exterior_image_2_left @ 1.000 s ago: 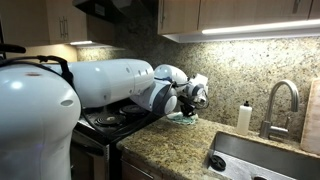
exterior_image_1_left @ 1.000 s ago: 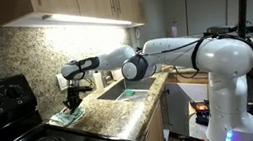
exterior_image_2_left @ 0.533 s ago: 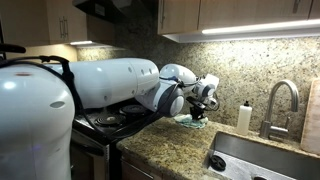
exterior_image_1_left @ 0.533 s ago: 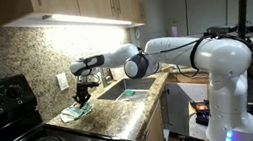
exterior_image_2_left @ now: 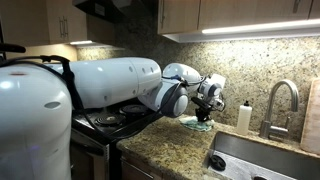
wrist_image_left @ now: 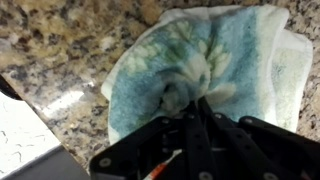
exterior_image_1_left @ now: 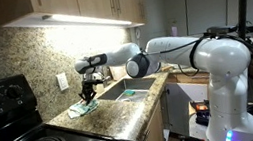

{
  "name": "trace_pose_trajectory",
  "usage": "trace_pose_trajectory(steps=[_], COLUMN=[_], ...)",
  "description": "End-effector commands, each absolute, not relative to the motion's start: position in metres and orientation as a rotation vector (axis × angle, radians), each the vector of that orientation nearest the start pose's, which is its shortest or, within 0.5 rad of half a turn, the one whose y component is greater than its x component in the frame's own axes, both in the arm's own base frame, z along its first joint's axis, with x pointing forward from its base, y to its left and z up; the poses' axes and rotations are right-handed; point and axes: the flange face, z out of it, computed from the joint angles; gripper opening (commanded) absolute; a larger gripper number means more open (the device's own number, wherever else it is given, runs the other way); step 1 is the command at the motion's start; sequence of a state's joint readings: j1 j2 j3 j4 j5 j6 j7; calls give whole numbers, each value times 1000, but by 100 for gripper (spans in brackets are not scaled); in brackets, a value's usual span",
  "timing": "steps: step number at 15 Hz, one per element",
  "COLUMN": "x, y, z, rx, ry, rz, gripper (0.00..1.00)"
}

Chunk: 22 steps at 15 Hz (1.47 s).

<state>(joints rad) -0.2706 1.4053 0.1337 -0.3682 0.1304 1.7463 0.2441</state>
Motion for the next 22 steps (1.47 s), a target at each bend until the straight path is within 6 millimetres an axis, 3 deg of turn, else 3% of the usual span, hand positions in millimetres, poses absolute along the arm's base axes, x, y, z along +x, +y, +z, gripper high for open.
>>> trace_pose_trajectory(steps=[1, 7, 15, 22], x=[764, 763, 757, 757], y=[-191, -180, -218, -201], z=[147, 135, 143, 150], rx=[-2846, -2842, -2796, -2813], ry=[821, 819, 1027, 975], rz=[220, 253, 216, 294], gripper=[7, 7, 7, 7])
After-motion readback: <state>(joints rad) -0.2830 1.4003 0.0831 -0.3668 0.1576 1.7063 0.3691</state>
